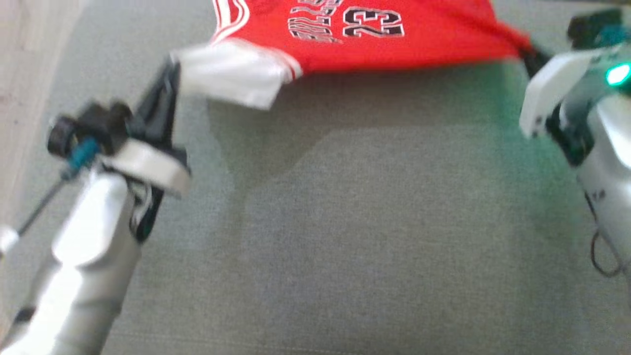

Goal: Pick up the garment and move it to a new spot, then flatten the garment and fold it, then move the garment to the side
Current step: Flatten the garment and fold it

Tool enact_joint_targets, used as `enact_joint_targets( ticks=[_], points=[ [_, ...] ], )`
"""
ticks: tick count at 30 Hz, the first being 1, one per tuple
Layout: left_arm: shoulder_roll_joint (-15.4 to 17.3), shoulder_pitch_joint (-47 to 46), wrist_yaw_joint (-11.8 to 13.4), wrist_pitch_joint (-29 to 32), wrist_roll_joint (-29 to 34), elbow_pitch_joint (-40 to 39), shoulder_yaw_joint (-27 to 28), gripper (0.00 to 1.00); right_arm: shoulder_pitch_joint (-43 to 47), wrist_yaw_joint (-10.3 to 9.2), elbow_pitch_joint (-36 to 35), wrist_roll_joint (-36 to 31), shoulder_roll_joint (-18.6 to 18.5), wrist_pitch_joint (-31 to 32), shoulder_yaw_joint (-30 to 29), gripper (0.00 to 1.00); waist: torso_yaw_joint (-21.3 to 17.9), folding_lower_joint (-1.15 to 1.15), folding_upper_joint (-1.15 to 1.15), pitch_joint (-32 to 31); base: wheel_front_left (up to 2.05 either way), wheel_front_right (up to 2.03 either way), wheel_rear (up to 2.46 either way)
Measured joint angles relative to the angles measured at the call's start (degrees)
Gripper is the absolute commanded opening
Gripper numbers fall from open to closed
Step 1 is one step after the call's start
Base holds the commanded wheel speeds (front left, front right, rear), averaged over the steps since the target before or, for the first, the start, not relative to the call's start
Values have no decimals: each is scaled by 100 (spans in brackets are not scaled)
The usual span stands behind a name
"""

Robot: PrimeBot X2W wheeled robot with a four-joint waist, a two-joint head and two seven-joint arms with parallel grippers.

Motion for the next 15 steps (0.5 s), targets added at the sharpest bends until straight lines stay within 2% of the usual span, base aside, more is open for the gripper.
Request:
enact_joint_targets(
  ticks=[8, 15],
  points=[
    [678, 1173, -7, 311, -76, -701, -592, 0, 936, 0, -991, 1341, -756, 1163, 1121, 0, 6, 0, 0, -703, 0, 0, 0],
    [1251, 2165, 0, 1066, -349, -1779, -780, 0, 1465, 0, -1995, 2406, -1361, 2039, 1801, 0, -37, 0, 0, -1246, 0, 0, 0]
  ],
)
